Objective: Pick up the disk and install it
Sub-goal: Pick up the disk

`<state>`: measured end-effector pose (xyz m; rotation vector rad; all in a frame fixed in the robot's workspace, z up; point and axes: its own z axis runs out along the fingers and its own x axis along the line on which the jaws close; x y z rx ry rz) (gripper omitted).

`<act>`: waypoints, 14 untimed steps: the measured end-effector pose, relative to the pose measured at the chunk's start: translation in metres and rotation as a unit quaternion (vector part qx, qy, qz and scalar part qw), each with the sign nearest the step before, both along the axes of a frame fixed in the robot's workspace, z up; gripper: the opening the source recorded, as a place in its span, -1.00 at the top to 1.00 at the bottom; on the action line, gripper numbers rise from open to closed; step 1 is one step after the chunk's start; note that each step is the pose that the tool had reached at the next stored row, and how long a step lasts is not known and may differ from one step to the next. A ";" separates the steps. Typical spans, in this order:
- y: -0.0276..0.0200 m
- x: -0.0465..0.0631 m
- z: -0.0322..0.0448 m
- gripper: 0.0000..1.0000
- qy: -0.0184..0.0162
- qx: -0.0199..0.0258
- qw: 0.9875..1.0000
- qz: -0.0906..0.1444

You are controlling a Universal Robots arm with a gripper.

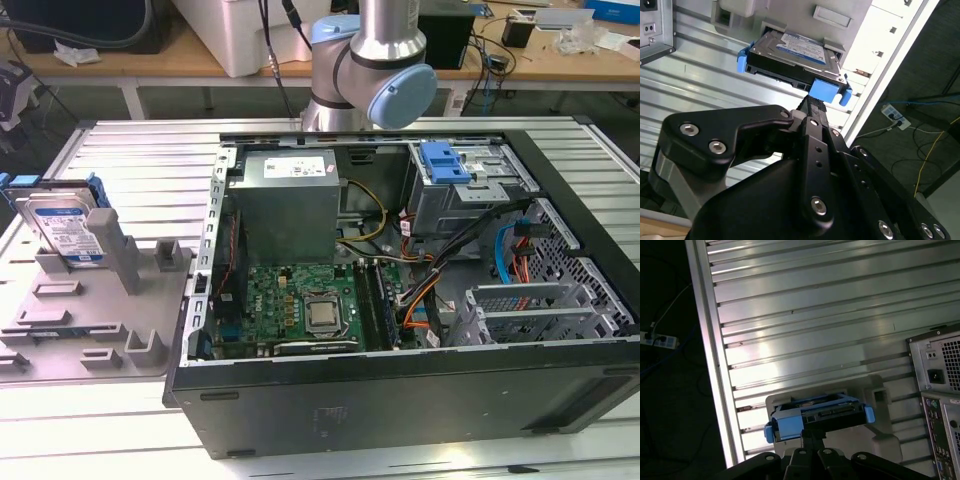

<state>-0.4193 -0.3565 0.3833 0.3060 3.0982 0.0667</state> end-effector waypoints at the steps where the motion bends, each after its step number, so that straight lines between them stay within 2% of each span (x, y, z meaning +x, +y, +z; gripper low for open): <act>1: 0.0000 0.000 0.0000 0.79 0.000 0.000 1.000 0.000; 5: 0.0001 0.000 -0.0001 0.79 0.001 0.000 1.000 0.000; 7: 0.0000 0.004 0.0000 0.79 0.007 0.000 1.000 0.000; 10: 0.0001 0.006 0.0000 0.79 0.014 0.000 1.000 0.008; 11: 0.0000 0.006 -0.0001 0.79 0.016 0.000 1.000 0.014; 14: 0.0000 0.006 0.0001 0.79 0.017 0.000 0.999 0.029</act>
